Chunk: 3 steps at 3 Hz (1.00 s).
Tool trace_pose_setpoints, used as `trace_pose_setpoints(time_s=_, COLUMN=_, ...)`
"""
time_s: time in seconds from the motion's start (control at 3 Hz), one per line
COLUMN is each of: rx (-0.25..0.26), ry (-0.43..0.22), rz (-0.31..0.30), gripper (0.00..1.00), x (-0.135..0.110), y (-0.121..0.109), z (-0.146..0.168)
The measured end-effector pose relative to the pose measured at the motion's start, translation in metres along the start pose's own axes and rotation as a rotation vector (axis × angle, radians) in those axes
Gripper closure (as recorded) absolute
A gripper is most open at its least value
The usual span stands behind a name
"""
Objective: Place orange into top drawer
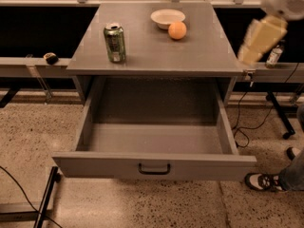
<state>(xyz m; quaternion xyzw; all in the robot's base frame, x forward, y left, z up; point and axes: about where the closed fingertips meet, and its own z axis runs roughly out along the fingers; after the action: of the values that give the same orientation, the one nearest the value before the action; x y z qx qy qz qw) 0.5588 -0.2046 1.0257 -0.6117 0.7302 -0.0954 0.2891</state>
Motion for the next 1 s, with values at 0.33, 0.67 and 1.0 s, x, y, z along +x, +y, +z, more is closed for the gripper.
trace_pose_setpoints(time_s=0.33, rx=0.096, ry=-0.158, rz=0.021, gripper=0.0, x=-0.038, y=-0.078, z=0.051)
trace_pose_setpoints(time_s=0.67, rx=0.182, ry=-0.272, rz=0.131, gripper=0.0, x=-0.046, y=-0.128, z=0.105)
trace_pose_setpoints(time_s=1.0, rx=0.182, ry=-0.272, rz=0.131, gripper=0.0, x=-0.046, y=-0.128, z=0.105)
